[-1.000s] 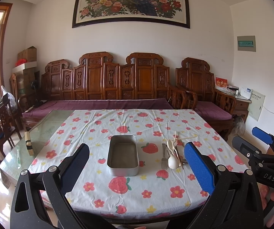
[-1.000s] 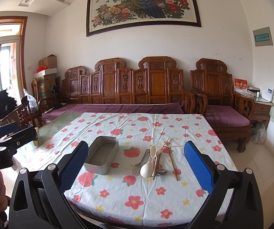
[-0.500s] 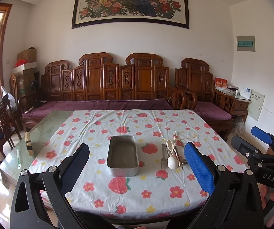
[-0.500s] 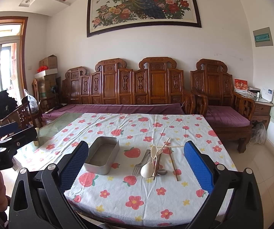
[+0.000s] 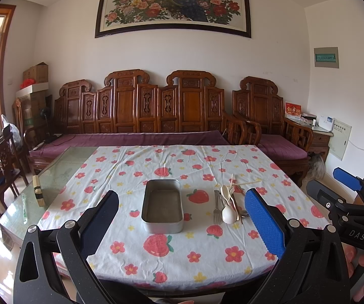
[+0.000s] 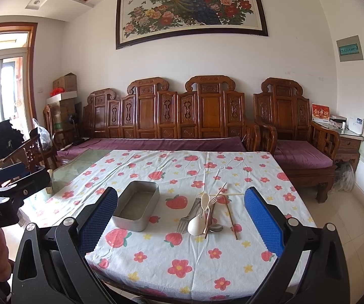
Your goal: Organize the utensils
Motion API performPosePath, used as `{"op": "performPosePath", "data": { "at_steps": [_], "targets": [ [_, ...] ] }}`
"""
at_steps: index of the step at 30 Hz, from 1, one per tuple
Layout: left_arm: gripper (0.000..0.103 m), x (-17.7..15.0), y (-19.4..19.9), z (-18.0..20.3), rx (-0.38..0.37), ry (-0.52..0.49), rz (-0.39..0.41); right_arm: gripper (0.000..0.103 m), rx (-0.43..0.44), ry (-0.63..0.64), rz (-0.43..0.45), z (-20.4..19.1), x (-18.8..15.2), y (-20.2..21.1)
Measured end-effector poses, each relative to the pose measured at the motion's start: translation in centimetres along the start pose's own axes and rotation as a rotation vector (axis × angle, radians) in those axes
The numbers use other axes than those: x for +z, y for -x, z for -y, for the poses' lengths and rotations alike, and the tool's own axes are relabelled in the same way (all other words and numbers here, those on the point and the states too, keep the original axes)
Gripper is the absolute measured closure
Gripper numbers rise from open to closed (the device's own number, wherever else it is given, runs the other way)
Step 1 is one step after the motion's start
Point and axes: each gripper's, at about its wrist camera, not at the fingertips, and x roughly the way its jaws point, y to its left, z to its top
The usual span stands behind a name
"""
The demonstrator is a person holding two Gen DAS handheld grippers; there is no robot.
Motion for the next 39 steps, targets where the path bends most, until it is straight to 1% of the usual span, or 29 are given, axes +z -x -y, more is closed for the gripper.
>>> {"op": "performPosePath", "data": {
  "at_steps": [20, 23, 25, 30, 33, 34, 39],
  "targets": [
    [0.006, 0.3, 0.2, 0.6, -0.004, 0.0, -0.005, 0.002, -0.001, 0.002, -0.003, 0.2, 0.0, 0.0],
    [0.006, -0.1, -0.8, 0.9, -0.005, -0.007, -0.025, 0.002, 0.0, 0.002, -0.013, -0.4, 0.1, -0.3],
    [0.006, 0.0, -1.1, 0.2, -0.005, -0.011, -0.038, 0.002, 0.001, 0.001, -0.025, 0.0, -0.1, -1.2],
    [0.006, -0.4, -3.6, -0.1, -0.01, -0.019, -0.083, 0.002, 0.015, -0.001, -0.052, 1.0, -0.9, -3.5],
    [0.006, -0.6, -5.3, -0.1, -0.018, -0.027, -0.108, 0.002, 0.025, 0.001, -0.068, 1.9, -1.1, -4.8],
    [0.006, -0.8, -6.0, -0.2, -0.031, -0.032, -0.119, 0.002, 0.027, 0.003, -0.072, 2.1, -1.2, -5.3],
    [0.006, -1.3, -9.1, 0.2, -0.047, -0.057, -0.168, 0.002, 0.016, 0.011, -0.093, 3.8, -1.5, -7.9]
  ]
}}
